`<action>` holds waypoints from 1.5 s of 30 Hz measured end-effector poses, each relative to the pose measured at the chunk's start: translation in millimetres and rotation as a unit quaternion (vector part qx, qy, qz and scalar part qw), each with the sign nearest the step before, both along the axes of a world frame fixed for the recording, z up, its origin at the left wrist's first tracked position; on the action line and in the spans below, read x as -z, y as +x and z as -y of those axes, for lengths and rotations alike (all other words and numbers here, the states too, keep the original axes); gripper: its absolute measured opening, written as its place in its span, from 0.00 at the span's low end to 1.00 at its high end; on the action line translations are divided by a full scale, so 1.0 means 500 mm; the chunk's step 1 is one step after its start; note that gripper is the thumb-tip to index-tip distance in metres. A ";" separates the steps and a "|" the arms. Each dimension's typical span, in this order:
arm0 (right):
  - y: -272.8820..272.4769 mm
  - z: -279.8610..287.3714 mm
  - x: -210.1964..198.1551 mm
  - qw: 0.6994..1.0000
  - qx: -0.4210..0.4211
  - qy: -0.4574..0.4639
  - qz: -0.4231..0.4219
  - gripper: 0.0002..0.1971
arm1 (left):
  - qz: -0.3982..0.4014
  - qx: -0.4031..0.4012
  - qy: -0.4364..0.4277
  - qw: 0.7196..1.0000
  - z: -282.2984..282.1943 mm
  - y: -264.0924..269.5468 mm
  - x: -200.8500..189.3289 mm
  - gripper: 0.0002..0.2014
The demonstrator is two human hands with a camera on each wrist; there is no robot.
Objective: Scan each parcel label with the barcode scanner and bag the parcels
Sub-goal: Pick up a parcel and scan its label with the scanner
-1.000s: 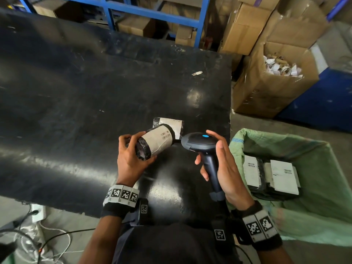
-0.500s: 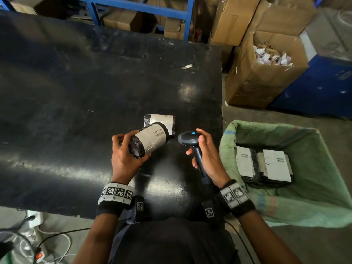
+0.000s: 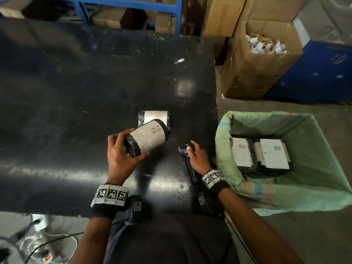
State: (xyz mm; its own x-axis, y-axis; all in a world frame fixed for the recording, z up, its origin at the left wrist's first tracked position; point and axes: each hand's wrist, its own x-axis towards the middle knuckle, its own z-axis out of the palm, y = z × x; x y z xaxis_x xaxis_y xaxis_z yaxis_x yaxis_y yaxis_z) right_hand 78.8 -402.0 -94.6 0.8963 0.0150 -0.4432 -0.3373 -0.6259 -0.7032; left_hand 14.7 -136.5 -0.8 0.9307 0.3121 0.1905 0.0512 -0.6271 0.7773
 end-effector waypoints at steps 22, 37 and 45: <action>-0.041 0.233 -0.304 0.958 -0.169 0.108 0.204 0.42 | -0.108 0.345 -0.205 0.910 0.195 0.100 -0.071 0.44; 0.095 0.615 -0.273 0.998 -0.008 0.010 0.065 0.42 | -0.151 0.360 0.190 0.901 0.595 0.174 0.057 0.44; 0.236 0.587 -0.118 1.000 -0.020 -0.009 -0.022 0.42 | -0.157 0.320 0.249 0.901 0.619 0.151 0.106 0.40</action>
